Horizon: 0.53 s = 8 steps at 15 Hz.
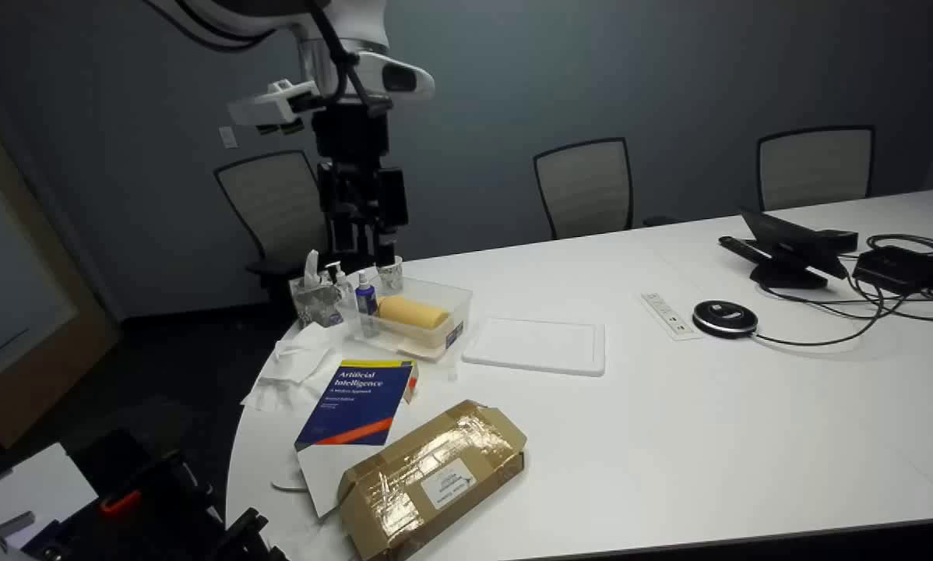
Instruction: Press the top of the blue bottle
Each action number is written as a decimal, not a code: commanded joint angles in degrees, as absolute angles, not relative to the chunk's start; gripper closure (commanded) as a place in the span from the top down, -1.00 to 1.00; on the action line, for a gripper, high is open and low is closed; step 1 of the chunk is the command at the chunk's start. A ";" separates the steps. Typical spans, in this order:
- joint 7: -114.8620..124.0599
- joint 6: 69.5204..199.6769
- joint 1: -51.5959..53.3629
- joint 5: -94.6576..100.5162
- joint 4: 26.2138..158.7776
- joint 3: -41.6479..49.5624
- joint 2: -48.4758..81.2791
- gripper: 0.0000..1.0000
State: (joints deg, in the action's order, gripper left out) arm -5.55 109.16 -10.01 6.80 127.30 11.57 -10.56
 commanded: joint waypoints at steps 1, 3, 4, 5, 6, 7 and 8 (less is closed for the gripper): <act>-5.60 109.06 -10.21 6.76 127.20 11.42 -10.53 1.00; -5.60 109.07 -10.21 6.76 127.20 11.42 -10.53 1.00; -4.78 109.66 -9.80 5.95 126.24 11.08 -9.00 1.00; -2.87 110.50 -9.01 5.12 124.74 10.18 -6.71 1.00; -1.28 111.30 -8.32 4.10 123.66 9.30 -5.00 1.00; 0.24 112.84 -7.17 1.85 122.14 8.03 -2.70 1.00; 1.66 114.63 -6.15 -0.46 120.89 6.92 -0.71 1.00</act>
State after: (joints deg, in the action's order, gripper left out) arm -2.79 111.73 -8.92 3.99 125.99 9.67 -7.44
